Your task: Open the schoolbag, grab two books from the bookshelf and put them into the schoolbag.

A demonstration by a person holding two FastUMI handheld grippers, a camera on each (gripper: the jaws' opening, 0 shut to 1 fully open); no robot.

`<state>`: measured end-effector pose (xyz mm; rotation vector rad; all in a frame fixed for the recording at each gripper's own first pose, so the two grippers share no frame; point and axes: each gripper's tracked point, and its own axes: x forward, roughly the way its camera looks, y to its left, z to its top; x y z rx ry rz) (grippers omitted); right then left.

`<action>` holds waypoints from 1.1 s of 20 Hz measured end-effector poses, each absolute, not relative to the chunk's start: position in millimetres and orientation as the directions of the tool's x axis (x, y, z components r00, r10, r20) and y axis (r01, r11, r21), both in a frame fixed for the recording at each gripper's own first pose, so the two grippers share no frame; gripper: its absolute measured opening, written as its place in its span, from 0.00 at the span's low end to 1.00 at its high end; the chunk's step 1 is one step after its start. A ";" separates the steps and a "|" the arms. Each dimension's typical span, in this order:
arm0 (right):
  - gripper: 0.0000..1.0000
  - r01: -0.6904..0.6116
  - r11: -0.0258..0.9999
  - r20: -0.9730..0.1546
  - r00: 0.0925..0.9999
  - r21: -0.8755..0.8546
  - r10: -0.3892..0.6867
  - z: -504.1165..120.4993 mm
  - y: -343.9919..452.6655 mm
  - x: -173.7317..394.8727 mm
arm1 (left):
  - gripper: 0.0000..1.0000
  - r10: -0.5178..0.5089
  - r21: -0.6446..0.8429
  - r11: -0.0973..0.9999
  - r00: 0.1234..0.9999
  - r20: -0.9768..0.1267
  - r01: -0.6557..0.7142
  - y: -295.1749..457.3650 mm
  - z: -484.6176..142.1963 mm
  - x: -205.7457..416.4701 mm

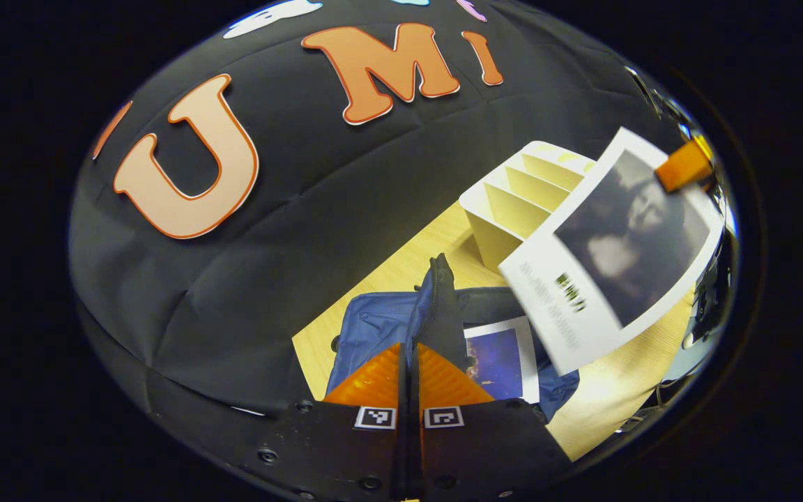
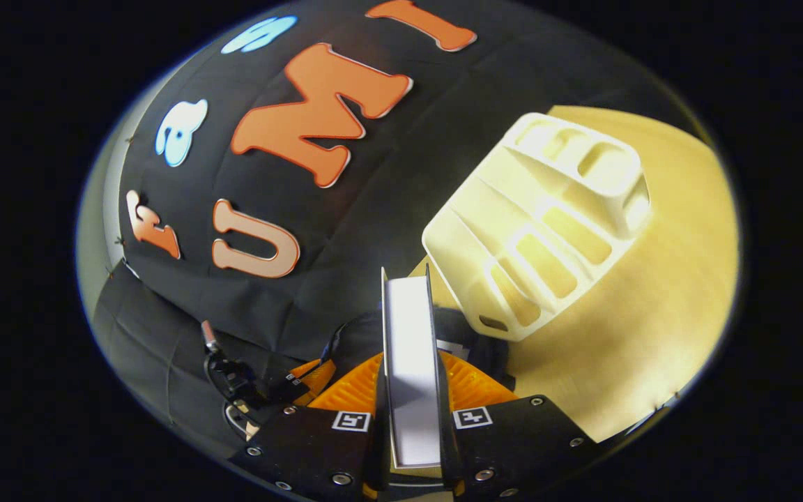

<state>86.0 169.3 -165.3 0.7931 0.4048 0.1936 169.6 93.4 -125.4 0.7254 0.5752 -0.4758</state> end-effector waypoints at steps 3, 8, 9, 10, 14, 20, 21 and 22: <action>0.28 0.007 0.616 -0.274 0.900 0.788 0.340 -208.0 196.0 109.6 | 0.01 -0.208 0.471 0.664 0.749 -0.629 0.581 86.8 -121.8 166.0; 0.28 -0.010 0.625 -0.245 0.915 0.781 0.322 -236.6 239.3 146.1 | 0.01 -0.236 0.465 0.631 0.724 -0.648 0.622 69.6 -121.2 149.0; 0.28 -0.004 0.613 -0.242 0.917 0.790 0.317 -239.8 247.3 155.8 | 0.01 -0.241 0.475 0.615 0.723 -0.647 0.630 64.9 -117.6 146.3; 0.28 0.003 0.604 -0.246 0.915 0.797 0.319 -243.5 257.3 165.3 | 0.01 -0.242 0.484 0.602 0.723 -0.647 0.635 62.3 -115.2 144.4; 0.28 0.036 0.597 -0.260 0.920 0.802 0.294 -252.7 289.6 187.5 | 0.00 -0.268 0.464 0.594 0.705 -0.656 0.658 56.3 -111.5 138.2; 0.32 0.076 0.624 -0.334 0.891 0.778 0.308 -286.3 326.9 205.2 | 0.01 -0.281 0.430 0.615 0.693 -0.664 0.661 57.2 -117.5 134.4; 0.35 0.102 0.642 -0.376 0.875 0.760 0.306 -296.4 325.7 203.7 | 0.00 -0.275 0.430 0.618 0.693 -0.666 0.658 60.1 -119.4 135.2; 0.43 0.138 0.666 -0.425 0.858 0.733 0.290 -308.1 319.1 200.3 | 0.01 -0.264 0.436 0.621 0.698 -0.666 0.651 64.3 -121.0 136.3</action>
